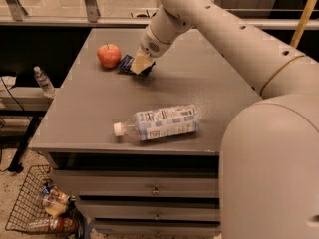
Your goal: Move rxbar blueberry near apple
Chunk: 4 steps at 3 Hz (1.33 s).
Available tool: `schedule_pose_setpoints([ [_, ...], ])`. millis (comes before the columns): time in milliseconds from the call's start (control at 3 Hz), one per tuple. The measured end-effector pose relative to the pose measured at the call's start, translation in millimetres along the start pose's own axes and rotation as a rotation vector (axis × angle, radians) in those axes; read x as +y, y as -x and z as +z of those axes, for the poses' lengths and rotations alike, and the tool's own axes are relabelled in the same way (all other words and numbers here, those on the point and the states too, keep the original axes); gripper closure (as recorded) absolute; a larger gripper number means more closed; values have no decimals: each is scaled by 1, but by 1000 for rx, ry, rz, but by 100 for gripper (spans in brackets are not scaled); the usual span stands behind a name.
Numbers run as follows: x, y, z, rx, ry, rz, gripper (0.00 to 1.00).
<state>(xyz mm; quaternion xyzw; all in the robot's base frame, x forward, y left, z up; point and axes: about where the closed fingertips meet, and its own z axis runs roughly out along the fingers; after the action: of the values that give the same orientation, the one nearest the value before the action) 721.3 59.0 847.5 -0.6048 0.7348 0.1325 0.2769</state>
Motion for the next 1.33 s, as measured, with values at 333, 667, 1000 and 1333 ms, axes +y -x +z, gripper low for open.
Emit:
schedule_pose_setpoints([
  [333, 1, 0, 3, 2, 4, 0, 83],
  [667, 2, 0, 6, 4, 9, -1, 61],
  [1000, 3, 0, 9, 5, 14, -1, 36],
  [1333, 4, 0, 13, 7, 19, -2, 12],
])
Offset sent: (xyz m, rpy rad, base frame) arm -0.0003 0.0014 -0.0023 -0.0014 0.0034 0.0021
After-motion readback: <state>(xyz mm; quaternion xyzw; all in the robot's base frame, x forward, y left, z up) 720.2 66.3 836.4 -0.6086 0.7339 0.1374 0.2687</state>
